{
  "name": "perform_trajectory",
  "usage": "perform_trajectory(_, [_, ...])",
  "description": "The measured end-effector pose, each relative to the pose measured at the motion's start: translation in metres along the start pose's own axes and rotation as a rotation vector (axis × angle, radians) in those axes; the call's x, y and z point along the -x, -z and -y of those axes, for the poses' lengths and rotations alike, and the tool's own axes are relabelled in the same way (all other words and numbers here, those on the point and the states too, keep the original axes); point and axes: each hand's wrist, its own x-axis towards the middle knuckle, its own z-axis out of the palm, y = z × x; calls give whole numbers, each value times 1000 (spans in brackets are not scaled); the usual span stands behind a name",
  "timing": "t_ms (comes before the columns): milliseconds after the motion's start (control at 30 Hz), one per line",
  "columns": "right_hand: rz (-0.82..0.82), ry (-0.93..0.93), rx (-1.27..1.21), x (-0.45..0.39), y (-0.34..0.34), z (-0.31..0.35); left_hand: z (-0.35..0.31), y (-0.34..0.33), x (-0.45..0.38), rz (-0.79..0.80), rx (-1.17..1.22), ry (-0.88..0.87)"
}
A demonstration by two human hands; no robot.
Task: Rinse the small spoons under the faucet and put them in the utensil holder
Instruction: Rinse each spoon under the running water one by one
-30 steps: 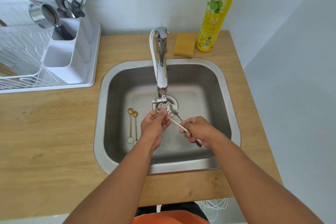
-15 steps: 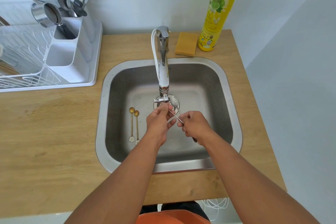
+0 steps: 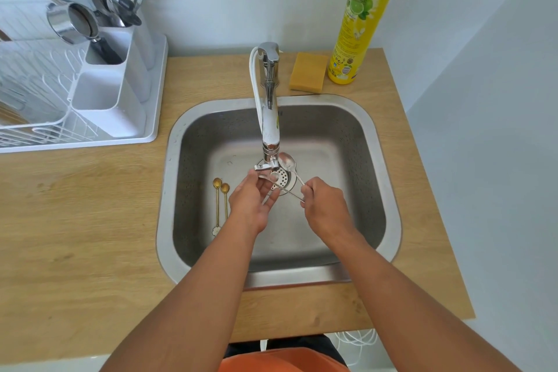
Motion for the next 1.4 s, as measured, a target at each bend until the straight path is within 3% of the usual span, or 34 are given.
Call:
perform_trajectory(233, [-83, 129, 211, -2, 2, 2, 14, 7, 4, 147, -128, 65])
perform_trajectory(400, [-81, 164, 240, 3, 5, -6, 3, 0, -4, 63, -110, 64])
perform_trajectory(500, [12, 3, -4, 2, 5, -9, -4, -2, -10, 76, -10, 45])
perform_trajectory(633, [287, -391, -529, -3, 4, -2, 1, 0, -8, 186, 46, 9])
perform_trajectory(733, [404, -502, -747, -7, 5, 6, 7, 1, -2, 233, 7, -24])
perform_trajectory(800, [406, -520, -813, -7, 4, 10, 6, -2, -2, 173, -13, -53])
perform_trajectory(933, [315, -465, -769, -3, 0, 10, -1, -6, -8, 13, -87, -88])
perform_trajectory(1067, [250, -383, -649, 2, -6, 4, 3, -7, -8, -50, -218, -179])
perform_trajectory(1400, [204, -314, -483, 10, -10, -11, 18, 0, -3, -4, -289, -252])
